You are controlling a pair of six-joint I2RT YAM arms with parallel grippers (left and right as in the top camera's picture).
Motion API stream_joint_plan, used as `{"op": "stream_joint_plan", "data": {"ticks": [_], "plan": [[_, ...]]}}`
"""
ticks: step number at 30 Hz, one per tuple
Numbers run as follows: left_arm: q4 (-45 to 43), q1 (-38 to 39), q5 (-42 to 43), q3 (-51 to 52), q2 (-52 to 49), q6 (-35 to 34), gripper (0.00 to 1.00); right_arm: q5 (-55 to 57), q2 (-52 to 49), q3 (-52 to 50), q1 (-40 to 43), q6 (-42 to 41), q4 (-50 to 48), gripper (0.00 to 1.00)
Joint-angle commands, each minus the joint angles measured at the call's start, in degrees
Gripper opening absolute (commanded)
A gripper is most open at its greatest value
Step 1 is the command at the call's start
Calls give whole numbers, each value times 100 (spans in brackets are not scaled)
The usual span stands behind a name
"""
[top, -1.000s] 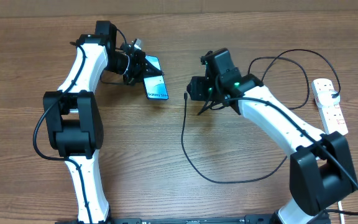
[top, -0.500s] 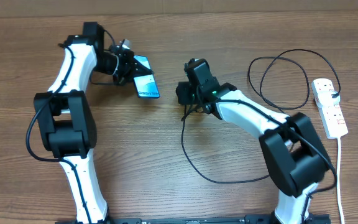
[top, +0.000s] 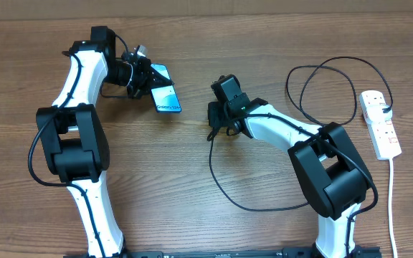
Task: Plug charger to phone and switch on socket
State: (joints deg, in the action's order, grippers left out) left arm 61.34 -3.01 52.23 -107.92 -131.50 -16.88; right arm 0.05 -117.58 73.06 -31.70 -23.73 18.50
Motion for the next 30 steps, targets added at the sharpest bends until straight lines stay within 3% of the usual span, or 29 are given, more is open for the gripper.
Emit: {"op": "stream_joint_plan", "data": {"ticks": [1, 7, 17, 30], "plan": [[15, 35, 181, -11, 144, 109, 4, 31, -118, -35, -17, -52, 66, 31], [17, 35, 181, -11, 144, 107, 4, 35, -118, -37, -17, -48, -13, 31], [24, 35, 184, -11, 144, 107, 4, 55, -190, -37, -127, -44, 17, 23], [96, 35, 184, -11, 144, 109, 4, 942, -203, -37, -407, -26, 76, 13]]}}
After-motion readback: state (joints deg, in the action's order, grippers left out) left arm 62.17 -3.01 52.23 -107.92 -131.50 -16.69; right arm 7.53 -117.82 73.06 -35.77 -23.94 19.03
